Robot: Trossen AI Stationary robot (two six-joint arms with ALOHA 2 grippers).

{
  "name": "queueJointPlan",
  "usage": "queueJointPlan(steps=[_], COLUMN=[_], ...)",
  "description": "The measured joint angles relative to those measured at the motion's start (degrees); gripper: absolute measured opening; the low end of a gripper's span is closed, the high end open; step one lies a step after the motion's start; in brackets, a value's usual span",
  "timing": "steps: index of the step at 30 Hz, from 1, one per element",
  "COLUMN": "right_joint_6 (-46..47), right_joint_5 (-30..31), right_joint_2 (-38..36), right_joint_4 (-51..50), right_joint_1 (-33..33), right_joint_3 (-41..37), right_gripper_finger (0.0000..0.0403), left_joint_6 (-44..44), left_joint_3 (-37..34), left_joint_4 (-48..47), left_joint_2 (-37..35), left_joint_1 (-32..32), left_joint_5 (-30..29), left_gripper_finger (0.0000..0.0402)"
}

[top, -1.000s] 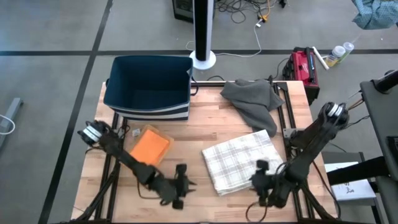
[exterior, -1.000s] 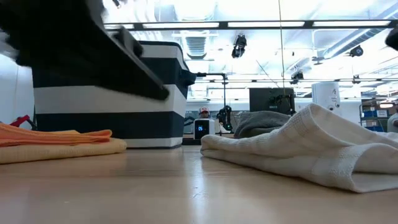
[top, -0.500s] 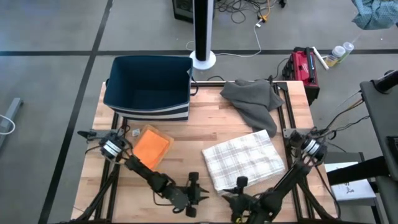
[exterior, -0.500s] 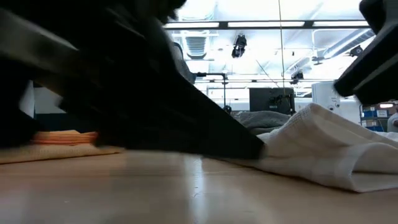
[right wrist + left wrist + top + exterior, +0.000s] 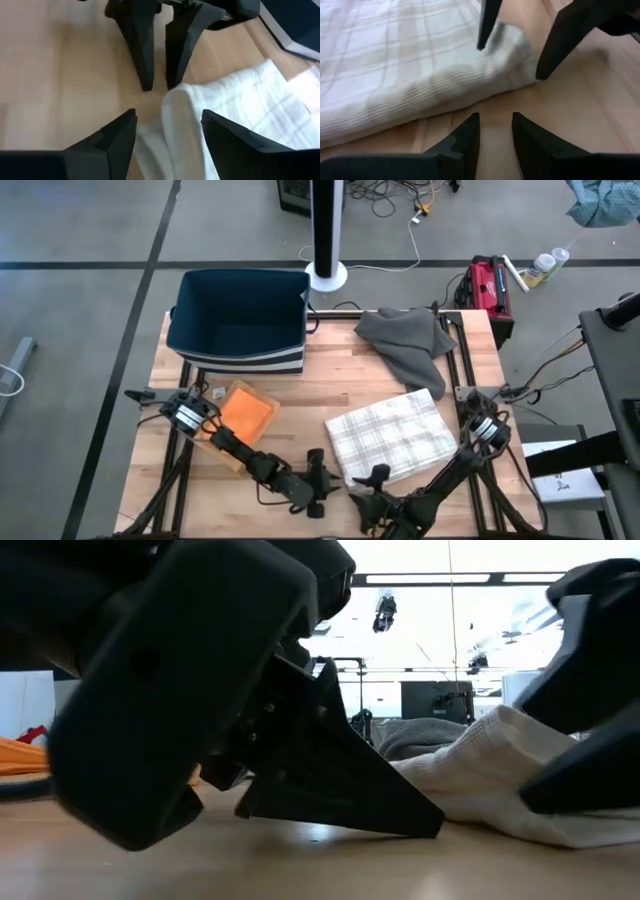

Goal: Fold towel
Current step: Fold the white patterned kitchen towel

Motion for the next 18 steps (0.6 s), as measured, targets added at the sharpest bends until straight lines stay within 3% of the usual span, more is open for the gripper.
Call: queueJointPlan(steps=[6, 18], right_joint_6=[0.4, 1.4], right_joint_5=[0.0, -0.7], right_joint_2=[0.0, -0.4], right_joint_4=[0.2, 0.2], right_joint_1=[-1.9, -1.6], right_joint_3=[0.0, 0.7], right_gripper_finger=[0.0217, 0.0116], left_joint_6=[0.2, -0.4], left_joint_3=[-0.1, -0.3], left_joint_4=[1.3, 1.4], left_joint_2=[0.2, 0.2], left_joint_1=[0.2, 0.5], left_joint_5=[-0.2, -0.2], left_gripper_finger=[0.0105, 0.0105])
